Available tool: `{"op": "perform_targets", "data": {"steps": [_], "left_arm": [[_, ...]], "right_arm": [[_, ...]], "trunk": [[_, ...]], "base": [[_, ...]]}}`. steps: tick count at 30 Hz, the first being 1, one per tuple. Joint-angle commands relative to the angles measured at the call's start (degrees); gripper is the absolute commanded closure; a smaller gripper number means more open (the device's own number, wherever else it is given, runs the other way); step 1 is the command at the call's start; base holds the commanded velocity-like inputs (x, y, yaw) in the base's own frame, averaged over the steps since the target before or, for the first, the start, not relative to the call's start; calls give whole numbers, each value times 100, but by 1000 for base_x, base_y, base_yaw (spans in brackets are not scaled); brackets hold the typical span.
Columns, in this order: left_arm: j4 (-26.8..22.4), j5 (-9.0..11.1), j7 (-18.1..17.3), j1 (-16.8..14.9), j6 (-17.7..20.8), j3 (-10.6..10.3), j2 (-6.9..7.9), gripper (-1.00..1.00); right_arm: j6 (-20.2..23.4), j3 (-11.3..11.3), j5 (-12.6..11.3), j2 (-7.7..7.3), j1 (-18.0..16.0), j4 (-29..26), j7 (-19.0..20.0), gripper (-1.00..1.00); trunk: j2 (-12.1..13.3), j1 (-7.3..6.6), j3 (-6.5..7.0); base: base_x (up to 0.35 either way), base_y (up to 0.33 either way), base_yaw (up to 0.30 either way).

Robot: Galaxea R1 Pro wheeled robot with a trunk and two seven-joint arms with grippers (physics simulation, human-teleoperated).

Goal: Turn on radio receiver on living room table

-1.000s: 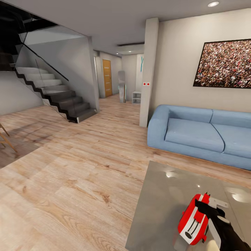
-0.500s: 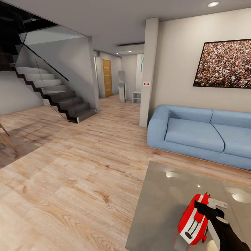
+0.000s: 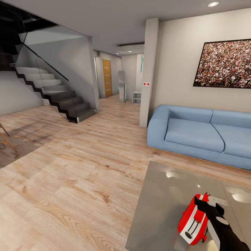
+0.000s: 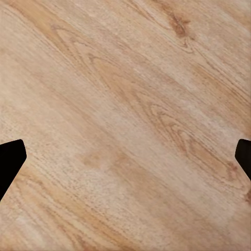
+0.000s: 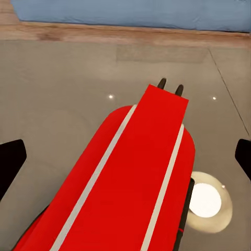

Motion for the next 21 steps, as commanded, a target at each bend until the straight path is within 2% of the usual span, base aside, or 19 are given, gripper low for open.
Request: {"op": "perform_targets", "data": {"steps": [1, 21], "left_arm": [[0, -2, 0, 0, 0, -2, 0, -100], [0, -3, 0, 0, 0, 1, 0, -100]], "right_arm": [[-3, 0, -1, 0, 0, 0, 2, -100], [-6, 13, -7, 0, 0, 7, 70, -100]], "trunk": [[0, 0, -2], [0, 0, -175]], "base": [[0, 0, 0], [0, 0, 0]]}}
